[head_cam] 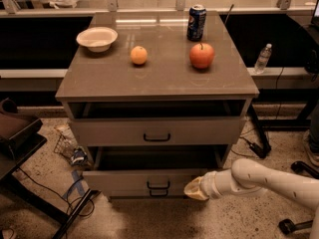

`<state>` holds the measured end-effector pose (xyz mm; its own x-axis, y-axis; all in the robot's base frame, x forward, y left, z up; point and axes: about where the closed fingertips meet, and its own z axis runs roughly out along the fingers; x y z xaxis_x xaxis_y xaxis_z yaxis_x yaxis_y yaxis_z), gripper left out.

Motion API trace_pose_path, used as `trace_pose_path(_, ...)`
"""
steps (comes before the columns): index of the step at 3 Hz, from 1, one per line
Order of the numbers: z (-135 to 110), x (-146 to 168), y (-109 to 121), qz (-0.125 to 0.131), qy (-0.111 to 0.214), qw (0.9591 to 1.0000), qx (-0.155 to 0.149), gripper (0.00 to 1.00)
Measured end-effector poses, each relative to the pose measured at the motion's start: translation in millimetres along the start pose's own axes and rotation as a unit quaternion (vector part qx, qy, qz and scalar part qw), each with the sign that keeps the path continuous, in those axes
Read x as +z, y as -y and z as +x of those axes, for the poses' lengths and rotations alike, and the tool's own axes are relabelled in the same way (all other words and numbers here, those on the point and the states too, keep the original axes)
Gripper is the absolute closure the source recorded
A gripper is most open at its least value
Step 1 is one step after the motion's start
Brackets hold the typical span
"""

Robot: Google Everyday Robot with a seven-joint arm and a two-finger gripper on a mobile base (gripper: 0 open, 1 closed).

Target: Close middle drawer

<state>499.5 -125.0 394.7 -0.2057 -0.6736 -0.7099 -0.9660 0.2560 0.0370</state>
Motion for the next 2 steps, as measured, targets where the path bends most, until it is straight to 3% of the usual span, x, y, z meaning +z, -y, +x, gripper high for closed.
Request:
trace_pose_path(1,-7.0,-6.2,27.7,0.022,0.007,0.9997,-0.012,1.00)
trace_pose_path(2,-8.7,-7.8,37.0,0.029,0.009,0.9994,-0.014,1.00)
